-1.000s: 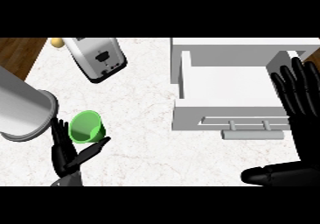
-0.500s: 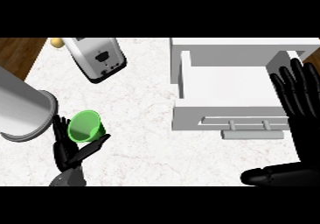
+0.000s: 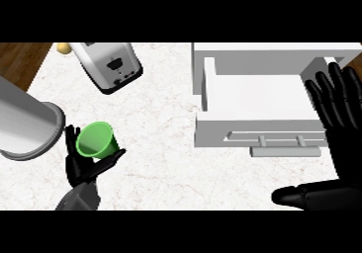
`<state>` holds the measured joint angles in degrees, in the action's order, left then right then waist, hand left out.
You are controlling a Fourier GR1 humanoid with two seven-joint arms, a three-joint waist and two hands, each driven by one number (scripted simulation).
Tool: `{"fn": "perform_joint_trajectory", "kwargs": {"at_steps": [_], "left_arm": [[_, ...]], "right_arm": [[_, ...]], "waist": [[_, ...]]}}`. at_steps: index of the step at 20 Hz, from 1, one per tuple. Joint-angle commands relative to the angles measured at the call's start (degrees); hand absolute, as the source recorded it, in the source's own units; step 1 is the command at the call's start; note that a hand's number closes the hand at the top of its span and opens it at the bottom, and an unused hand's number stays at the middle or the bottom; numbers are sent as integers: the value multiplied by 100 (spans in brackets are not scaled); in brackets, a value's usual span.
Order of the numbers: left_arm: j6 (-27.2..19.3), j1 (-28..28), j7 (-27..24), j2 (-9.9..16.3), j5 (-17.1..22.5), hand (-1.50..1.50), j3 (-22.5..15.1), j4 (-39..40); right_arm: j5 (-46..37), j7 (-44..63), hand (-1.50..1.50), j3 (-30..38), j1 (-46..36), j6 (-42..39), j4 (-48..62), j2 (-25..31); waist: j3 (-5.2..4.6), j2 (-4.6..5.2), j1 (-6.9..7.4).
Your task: Pick up the cup, place it into the drawer and close the drawer
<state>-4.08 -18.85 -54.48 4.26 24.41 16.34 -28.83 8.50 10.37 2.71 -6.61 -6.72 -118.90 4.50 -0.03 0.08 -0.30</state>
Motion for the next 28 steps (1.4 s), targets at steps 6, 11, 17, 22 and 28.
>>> {"fn": "perform_joint_trajectory", "kwargs": {"at_steps": [6,11,17,22,28], "left_arm": [[819,-264,-300,118,142,150,35,245],[824,-118,-900,116,-76,150,-71,348],[1019,-193,-643,137,-503,150,-555,32],[1715,-81,-858,423,-676,150,-720,113],[1887,-38,-398,465,-511,150,-857,-985]], "right_arm": [[-60,318,-150,-34,-230,148,-93,9],[99,60,-150,171,-97,-43,33,102],[-255,-25,-150,-263,96,47,-115,-122],[-151,271,-150,-97,-116,124,-190,-12],[316,187,-150,248,269,-152,-425,160]], "waist": [[-1,-4,11],[0,1,8],[2,-10,32],[-3,0,10],[8,-37,26]]}}
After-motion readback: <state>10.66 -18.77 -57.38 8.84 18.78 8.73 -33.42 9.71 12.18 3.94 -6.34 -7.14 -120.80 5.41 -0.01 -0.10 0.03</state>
